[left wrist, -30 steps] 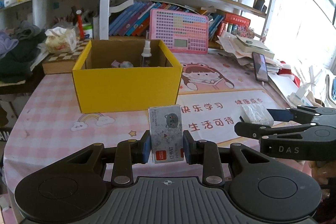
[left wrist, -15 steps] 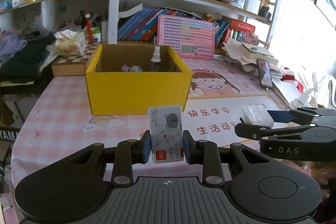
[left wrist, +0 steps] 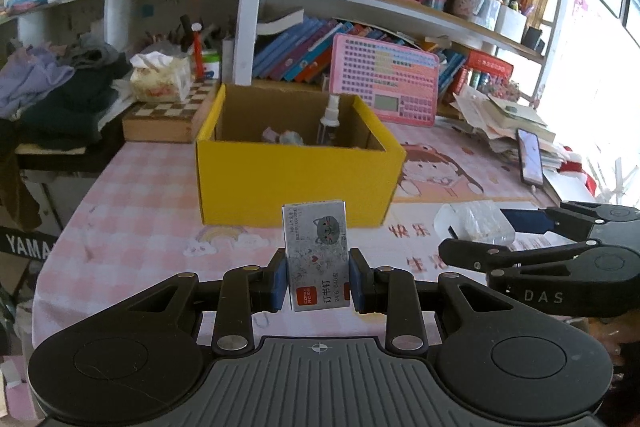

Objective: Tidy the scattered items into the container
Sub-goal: 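Carry the card in the left tool while the right tool carries the charger toward the box, then lower the card into the box with the left tool while the right tool lowers the charger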

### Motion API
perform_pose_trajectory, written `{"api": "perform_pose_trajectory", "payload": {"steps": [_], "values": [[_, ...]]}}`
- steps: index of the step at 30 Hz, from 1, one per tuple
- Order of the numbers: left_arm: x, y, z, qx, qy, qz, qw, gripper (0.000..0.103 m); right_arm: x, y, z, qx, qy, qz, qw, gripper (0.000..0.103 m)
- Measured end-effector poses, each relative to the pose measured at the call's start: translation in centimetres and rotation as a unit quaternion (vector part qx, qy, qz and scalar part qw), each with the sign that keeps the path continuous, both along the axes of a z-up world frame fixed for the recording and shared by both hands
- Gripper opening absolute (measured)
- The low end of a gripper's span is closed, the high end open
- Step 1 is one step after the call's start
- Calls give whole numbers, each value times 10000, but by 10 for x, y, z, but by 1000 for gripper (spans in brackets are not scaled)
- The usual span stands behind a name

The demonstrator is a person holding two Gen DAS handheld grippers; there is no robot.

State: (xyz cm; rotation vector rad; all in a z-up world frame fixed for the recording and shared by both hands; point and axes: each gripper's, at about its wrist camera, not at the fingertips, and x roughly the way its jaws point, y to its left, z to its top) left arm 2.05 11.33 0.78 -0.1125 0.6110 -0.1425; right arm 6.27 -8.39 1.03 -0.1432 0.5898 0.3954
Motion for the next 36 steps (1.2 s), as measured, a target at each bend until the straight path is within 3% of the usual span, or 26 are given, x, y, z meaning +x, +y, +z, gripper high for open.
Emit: {"api": "perform_pose_trajectory", "payload": {"steps": [12,18,26,36], "values": [[90,4,29,359,-458,208,9981,29,94,5,25,112,-552,301,9980,68],[143,3,35,568,-448,232,9971,29,149,20,29,-158,-828,722,9938,68],[217,0,18,896,126,86,9959,29,223,59,4,-791,-556,1417,9852,68],[297,-4,-27,1185,1209,-30,9856,29,285,94,-34,-1614,307,2157,9625,68]]}}
